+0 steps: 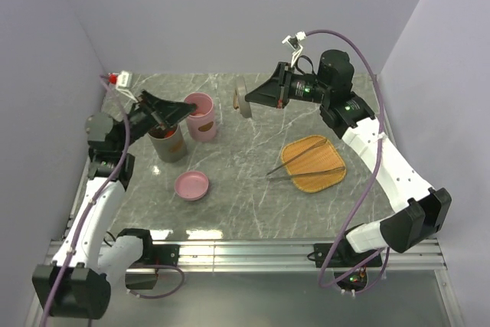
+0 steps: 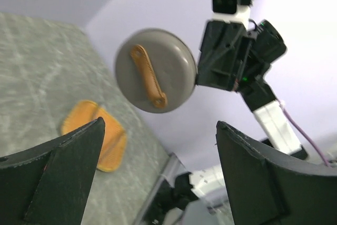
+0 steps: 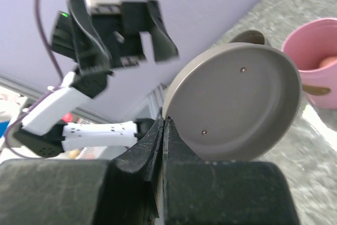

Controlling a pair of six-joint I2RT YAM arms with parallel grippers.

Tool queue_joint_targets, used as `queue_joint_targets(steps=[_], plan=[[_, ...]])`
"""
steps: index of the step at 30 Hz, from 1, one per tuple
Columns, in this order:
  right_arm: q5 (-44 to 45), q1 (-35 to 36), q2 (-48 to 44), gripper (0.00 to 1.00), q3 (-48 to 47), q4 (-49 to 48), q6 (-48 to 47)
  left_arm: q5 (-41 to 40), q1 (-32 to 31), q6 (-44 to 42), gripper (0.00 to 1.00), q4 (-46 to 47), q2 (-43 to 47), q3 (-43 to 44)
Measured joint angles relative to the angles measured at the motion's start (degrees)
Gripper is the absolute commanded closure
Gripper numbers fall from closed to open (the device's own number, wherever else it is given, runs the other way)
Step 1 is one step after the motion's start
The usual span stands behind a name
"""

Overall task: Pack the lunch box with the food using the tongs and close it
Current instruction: Pass the lid of the lunch box from the right arm to the left

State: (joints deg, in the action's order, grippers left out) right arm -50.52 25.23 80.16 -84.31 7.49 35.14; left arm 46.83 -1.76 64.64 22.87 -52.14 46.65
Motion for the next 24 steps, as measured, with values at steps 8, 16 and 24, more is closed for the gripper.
queue_joint_targets(steps=[8, 16, 24], plan=[[-0.15, 0.04, 0.04, 1.0, 1.14, -7.15, 6.75, -2.99, -9.86, 2.27, 0.14, 6.54, -8.41, -0.04], [-0.24, 1.97, 0.04, 1.0, 1.9, -10.03, 8.59, -5.07, -14.62, 2.29, 0.25, 9.35, -11.82, -0.04], [-0.5, 4.28, 0.04, 1.0, 2.75, -10.05, 8.7, -5.7, -16.13, 2.29, 0.34, 12.17, -12.48, -0.02]])
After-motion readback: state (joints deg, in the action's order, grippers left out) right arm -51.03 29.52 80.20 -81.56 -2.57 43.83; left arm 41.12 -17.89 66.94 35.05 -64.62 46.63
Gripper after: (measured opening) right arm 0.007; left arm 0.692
